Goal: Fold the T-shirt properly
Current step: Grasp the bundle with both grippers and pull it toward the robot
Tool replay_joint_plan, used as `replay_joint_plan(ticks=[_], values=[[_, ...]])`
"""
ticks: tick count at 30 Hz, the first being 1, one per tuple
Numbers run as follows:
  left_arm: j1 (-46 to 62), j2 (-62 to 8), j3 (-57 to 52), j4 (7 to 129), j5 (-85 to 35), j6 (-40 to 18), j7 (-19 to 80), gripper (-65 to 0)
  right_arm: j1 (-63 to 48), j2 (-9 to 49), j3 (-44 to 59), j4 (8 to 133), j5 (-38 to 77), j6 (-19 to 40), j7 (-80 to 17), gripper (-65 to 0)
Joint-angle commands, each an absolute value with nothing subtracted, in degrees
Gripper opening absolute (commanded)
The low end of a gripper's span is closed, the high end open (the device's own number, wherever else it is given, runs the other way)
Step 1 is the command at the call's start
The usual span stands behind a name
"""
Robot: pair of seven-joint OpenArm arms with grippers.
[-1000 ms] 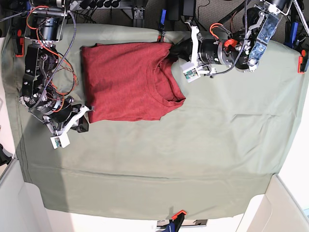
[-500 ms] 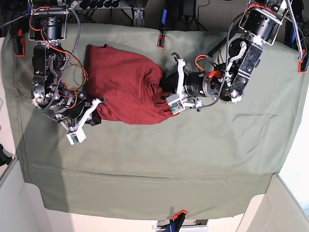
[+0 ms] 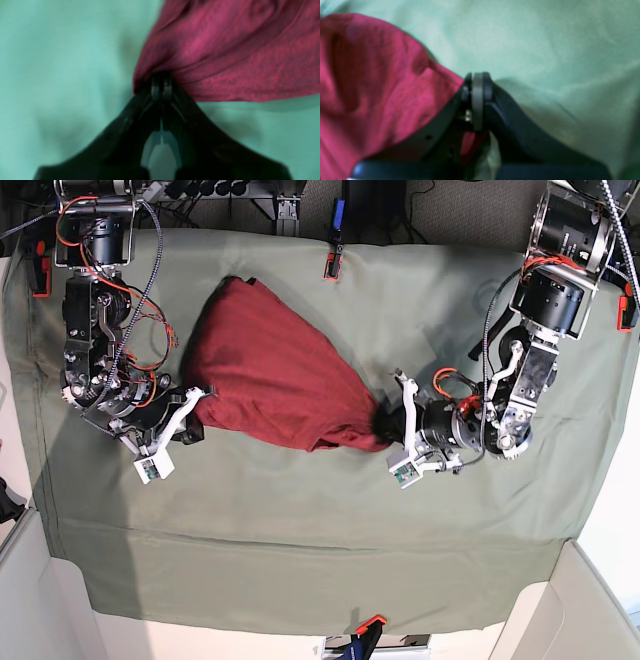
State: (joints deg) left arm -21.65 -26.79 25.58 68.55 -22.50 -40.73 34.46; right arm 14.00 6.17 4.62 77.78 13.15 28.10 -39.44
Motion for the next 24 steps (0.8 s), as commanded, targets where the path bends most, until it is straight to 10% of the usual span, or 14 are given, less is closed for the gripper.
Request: replay_joint_plan(ticks=[1,24], values=[[-24.23,-27.51,25.17,68.38,-22.87,-40.0,33.65,-65.0,15.53,6.5,4.91,78.72,13.89,28.27,-38.2,-65.0],[-11.03,-37.76,25.17,84.71,-74.91,-40.0,71.05,-65.0,15.53,6.48,-1.06,72.79,13.89,28.93,-37.56,-65.0]])
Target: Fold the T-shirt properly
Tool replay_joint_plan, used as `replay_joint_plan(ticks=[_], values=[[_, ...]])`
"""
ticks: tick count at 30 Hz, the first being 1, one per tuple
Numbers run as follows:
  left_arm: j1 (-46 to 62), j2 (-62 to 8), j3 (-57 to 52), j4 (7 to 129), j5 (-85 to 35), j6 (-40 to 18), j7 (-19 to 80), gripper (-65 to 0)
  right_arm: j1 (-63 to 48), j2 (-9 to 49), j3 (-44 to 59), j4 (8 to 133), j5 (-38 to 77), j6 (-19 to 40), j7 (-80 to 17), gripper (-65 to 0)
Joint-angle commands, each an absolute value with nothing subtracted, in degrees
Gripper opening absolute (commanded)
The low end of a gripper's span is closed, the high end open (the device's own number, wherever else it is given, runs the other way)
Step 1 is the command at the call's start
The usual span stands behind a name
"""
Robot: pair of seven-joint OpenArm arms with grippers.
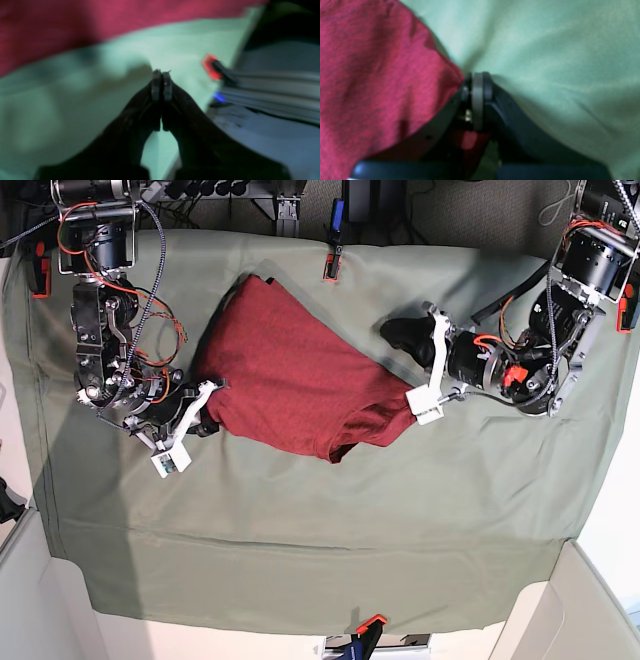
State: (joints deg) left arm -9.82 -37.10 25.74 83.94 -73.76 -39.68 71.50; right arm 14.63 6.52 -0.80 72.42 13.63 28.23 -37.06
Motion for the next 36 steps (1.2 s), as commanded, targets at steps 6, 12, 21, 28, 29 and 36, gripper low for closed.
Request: replay_joint_plan(ticks=[6,12,21,28,29,36], values=[[-5.87,-37.78,25.17,90.0,-76.84,-40.0,72.51,-65.0,15.05,6.48,-1.26,72.97,17.93,29.87,-43.24,-65.0],[-2.9,-37.98,25.15,93.43,-76.86,-40.0,73.78,-65.0,6.79,6.5,-1.26,82.21,22.11,30.87,-43.79,-65.0],[-2.55,-38.41,21.69,94.26,-77.19,-40.0,74.85,-65.0,-2.74,6.17,-1.26,95.22,26.02,30.87,-45.28,-65.0],[-2.66,-40.82,15.05,94.26,-78.63,-40.0,74.78,-65.0,-2.52,5.1,-1.15,95.5,25.34,30.85,-45.67,-65.0],[-2.74,-40.86,14.02,94.24,-78.61,-40.0,74.76,-65.0,-2.37,5.08,-0.75,95.61,24.36,30.81,-45.67,-65.0],[-2.7,-39.33,11.03,93.78,-63.02,-40.0,62.39,-65.0,-2.24,5.08,7.25,98.59,23.38,30.63,-45.45,-65.0]])
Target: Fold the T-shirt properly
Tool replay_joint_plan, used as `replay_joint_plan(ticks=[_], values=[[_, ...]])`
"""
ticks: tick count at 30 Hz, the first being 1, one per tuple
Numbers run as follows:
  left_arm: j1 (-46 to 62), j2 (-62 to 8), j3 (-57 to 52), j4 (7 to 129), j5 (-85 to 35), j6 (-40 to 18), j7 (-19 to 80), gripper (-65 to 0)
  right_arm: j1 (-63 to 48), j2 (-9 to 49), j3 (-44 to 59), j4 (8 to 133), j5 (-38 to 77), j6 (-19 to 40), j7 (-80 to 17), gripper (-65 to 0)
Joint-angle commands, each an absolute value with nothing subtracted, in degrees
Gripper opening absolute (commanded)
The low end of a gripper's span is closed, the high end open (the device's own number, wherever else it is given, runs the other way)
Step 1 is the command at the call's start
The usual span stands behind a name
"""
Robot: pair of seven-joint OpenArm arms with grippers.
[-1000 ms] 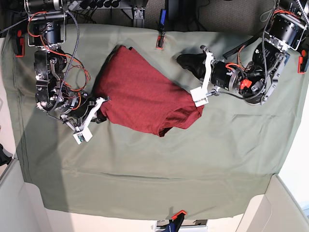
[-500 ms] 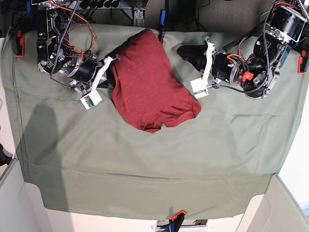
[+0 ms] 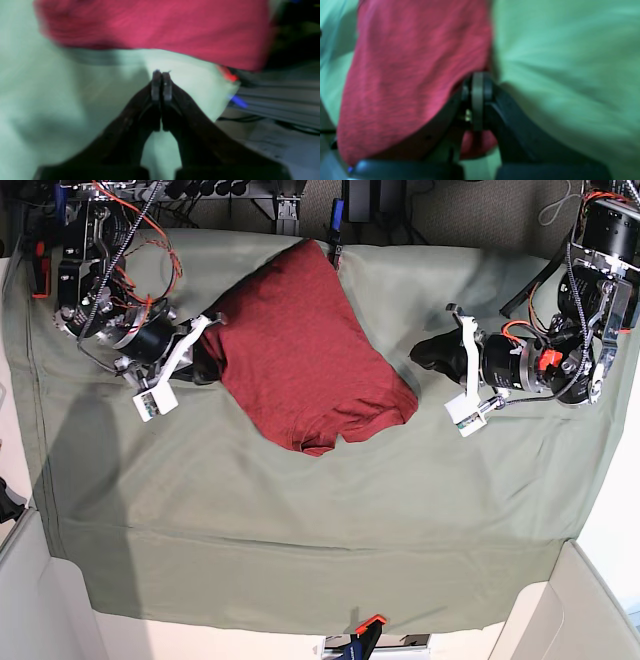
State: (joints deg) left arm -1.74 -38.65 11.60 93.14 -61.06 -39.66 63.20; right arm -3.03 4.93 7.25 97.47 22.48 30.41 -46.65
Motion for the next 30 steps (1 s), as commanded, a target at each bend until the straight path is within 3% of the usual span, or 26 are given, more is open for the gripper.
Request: replay_joint_plan(ticks=[1,14,22,30], values=[[-2.7,-38.65,11.03,93.34,-60.29,-40.0,60.36,-65.0,-2.24,5.08,8.4,99.0,23.38,30.61,-45.45,-65.0],[-3.22,-24.8,12.97,84.16,-39.33,-40.0,47.77,-65.0,-2.42,6.79,11.55,99.33,25.58,30.24,-46.76,-65.0],[-11.64,-15.49,13.58,76.09,-36.88,-40.0,46.5,-65.0,-2.42,6.81,11.57,99.33,26.17,30.24,-47.7,-65.0],[-21.96,-11.75,13.61,66.02,-36.6,-40.0,45.21,-65.0,-2.55,6.79,11.55,99.33,27.29,30.24,-47.83,-65.0]])
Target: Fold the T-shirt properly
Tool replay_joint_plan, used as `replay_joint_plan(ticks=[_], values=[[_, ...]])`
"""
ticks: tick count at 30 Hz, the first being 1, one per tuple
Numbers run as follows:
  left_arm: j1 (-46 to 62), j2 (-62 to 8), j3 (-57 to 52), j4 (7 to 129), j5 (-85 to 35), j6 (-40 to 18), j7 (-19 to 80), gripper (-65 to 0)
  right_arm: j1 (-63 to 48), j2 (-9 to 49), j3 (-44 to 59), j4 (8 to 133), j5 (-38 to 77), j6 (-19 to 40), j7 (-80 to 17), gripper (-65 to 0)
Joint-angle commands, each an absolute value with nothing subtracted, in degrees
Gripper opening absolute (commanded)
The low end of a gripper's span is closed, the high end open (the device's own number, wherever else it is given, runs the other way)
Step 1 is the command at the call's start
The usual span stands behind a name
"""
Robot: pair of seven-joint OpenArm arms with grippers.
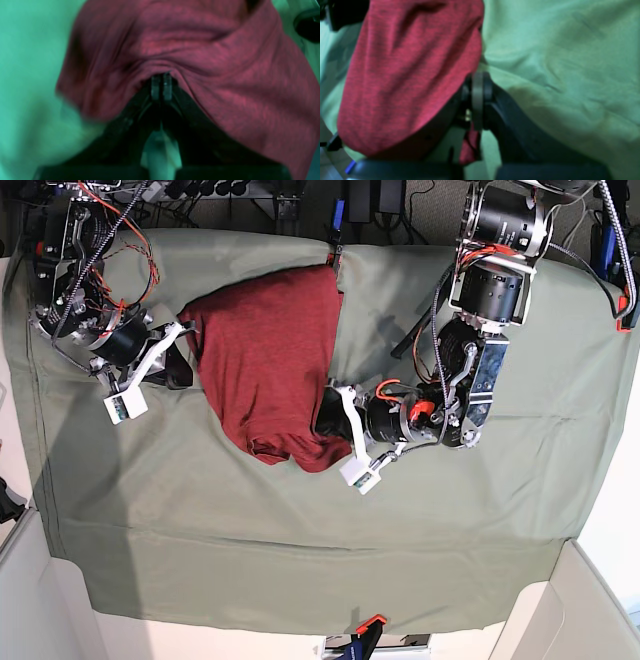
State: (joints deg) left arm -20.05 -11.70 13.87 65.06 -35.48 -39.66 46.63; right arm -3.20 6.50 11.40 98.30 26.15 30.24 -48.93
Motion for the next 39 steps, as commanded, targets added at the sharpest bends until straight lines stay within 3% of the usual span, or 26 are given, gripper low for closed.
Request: replay_joint_plan(ticks=[1,5,11,16,22,28,35,39], values=[[-23.14,-11.77,13.61,65.39,-36.4,-40.0,45.23,-65.0,-2.57,6.79,11.55,99.33,27.27,30.24,-47.83,-65.0],[-26.44,-14.59,13.61,64.64,-39.7,-40.0,48.21,-65.0,-2.59,6.81,11.55,99.31,27.24,30.24,-48.34,-65.0],[-25.26,-23.99,13.58,66.81,-61.69,-40.0,63.4,-65.0,-2.57,6.81,11.57,99.33,27.24,30.24,-47.55,-65.0],[-18.48,-32.23,13.52,73.67,-70.08,-40.0,68.01,-65.0,-2.35,6.83,11.7,99.37,27.0,30.24,-46.3,-65.0],[-5.76,-39.11,12.73,90.0,-73.45,-40.0,71.83,-65.0,-2.57,9.65,13.41,99.57,29.32,30.24,-47.42,-65.0],[4.51,-38.76,3.07,104.4,-71.72,-40.0,70.04,-65.0,-2.22,10.39,13.39,100.44,35.66,31.94,-47.77,-65.0],[4.34,-34.15,0.3,105.36,-70.67,-40.0,68.79,-65.0,3.9,4.19,10.63,101.03,37.89,31.99,-47.7,-65.0],[6.11,-33.98,0.73,105.21,-69.25,-40.0,68.75,-65.0,7.9,0.97,2.2,100.01,30.63,31.9,-45.76,-65.0]])
